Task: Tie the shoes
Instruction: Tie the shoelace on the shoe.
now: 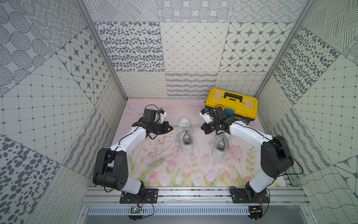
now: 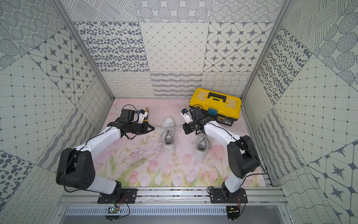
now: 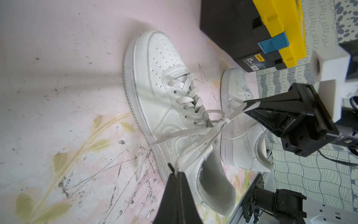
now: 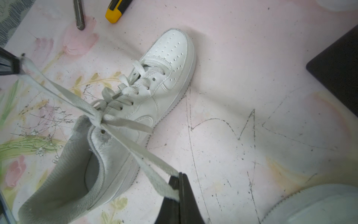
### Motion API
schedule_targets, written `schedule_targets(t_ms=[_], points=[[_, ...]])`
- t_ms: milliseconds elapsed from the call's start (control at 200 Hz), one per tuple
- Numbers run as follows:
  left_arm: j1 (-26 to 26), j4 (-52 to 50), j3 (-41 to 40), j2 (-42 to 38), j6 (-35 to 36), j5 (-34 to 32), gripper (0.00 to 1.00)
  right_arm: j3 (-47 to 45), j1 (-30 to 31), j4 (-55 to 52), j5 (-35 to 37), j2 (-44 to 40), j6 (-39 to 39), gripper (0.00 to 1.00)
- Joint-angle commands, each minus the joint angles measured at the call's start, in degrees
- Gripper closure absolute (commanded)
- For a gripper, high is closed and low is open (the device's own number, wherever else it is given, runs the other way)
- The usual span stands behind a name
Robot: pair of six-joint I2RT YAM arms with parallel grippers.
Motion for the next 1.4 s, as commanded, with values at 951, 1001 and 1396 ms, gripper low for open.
schedule_targets(t_ms=[951, 1001, 1396], points=[[6.69, 2.6, -3.13, 0.78, -1.87, -3.27, 1.0, 1.51, 0.15, -7.62, 22.71, 4.78, -2.31, 1.0], [6.87, 2.6, -3.27, 0.86, -1.84, -3.43, 1.0, 1.57, 0.2, -7.64, 22.7, 4.86, -2.24, 1.0], [7.19, 2.81, -3.28, 1.31, -1.98, -3.77, 1.0, 2.44, 0.13, -8.59, 23.59, 5.57, -2.31, 1.0]])
